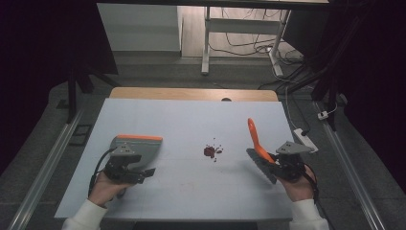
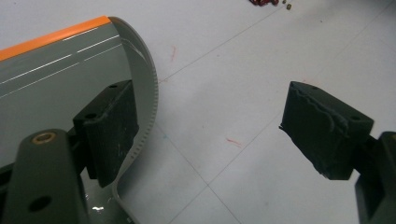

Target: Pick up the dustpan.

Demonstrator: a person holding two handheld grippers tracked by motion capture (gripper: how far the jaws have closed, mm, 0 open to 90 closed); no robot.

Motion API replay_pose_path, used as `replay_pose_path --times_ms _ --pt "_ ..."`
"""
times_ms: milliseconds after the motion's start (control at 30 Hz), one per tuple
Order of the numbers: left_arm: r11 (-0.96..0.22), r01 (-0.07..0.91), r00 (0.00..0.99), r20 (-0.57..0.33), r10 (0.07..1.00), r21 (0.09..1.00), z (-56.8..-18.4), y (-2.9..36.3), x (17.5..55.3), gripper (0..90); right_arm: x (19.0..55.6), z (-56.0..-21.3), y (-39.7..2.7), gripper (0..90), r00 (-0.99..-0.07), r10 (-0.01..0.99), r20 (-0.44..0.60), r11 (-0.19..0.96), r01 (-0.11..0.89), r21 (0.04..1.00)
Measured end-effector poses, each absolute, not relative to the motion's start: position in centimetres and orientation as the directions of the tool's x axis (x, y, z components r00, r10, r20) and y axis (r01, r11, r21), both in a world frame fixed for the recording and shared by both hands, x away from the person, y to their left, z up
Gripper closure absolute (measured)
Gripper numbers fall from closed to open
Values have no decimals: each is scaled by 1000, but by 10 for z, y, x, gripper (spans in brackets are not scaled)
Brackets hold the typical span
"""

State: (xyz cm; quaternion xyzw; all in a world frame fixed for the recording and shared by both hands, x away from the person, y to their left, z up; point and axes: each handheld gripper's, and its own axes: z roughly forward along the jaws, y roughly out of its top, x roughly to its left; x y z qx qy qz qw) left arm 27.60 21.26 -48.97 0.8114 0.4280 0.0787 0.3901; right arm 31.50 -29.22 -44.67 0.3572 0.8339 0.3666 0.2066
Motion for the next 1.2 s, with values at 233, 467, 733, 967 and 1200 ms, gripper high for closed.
replay_pose_path --times_ms 233,467,733,967,1200 --pt "-334 652 604 -201 771 681 -488 211 276 193 315 -445 -293 702 -652 754 -73 463 451 763" --pt "-293 668 569 -215 794 684 -473 209 277 194 314 -442 -296 702 -651 756 -66 449 444 775" --pt "-252 720 488 -214 846 646 -469 207 281 198 314 -444 -295 702 -660 749 -61 453 444 773" --pt "-257 750 446 -179 877 609 -469 214 279 202 315 -445 -292 702 -663 746 -68 464 444 767" --pt "-188 802 370 -224 902 567 -467 228 275 199 315 -449 -287 702 -670 738 -73 479 446 756"
